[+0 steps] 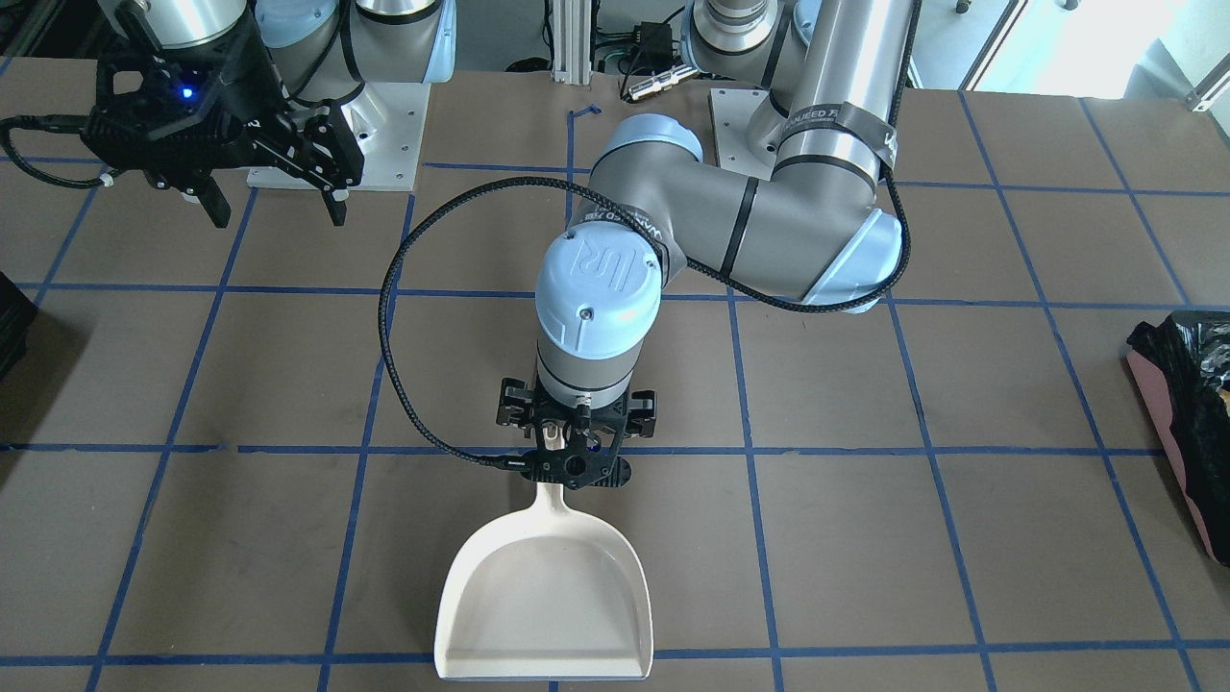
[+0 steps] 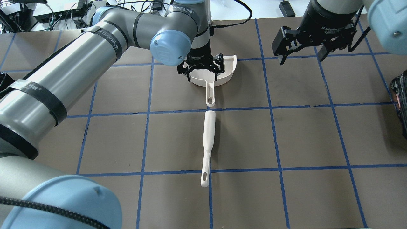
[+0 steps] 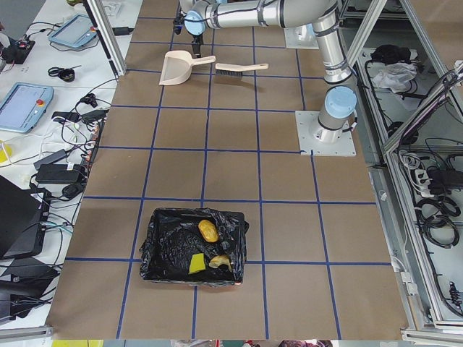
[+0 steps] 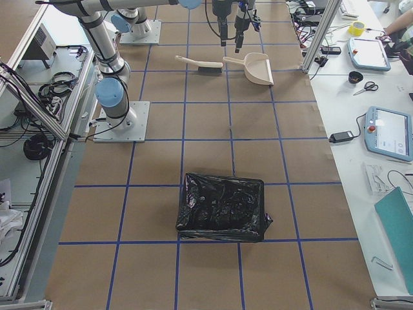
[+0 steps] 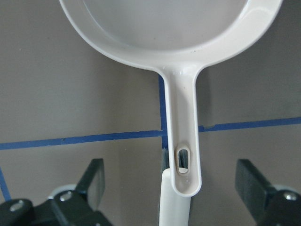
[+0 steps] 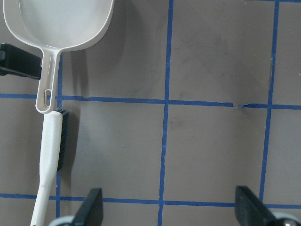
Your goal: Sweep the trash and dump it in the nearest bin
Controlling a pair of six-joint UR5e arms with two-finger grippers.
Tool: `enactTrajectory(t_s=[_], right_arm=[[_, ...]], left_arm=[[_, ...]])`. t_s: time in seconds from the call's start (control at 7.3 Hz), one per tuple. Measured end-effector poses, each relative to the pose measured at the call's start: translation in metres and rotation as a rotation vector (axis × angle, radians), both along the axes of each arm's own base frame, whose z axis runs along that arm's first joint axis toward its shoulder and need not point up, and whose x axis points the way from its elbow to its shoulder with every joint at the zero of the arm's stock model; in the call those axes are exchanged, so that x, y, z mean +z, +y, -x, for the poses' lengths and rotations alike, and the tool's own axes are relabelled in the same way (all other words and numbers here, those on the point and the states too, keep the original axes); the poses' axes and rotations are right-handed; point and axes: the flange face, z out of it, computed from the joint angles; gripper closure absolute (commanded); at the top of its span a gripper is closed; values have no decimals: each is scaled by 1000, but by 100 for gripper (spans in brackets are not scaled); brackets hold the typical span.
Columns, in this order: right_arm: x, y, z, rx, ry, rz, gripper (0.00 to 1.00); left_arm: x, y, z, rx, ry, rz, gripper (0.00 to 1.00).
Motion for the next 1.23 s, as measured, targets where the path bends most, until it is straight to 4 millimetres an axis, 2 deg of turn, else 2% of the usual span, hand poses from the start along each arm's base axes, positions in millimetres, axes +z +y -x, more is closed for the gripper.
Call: enactTrajectory(t_s=[0.41,0.68,0.96,1.23], right_arm=[[0,0,0,0,0,1,0],[0,0,0,0,0,0,0],[0,0,0,0,0,-1,0],[0,0,0,0,0,-1,0]], left_arm=[[22,18,-40,23,-80,22,0],[36,38,-68,22,-108,29,0],[67,63,-93,40,-122,30,0],[115,94,-116,33,-123,26,0]])
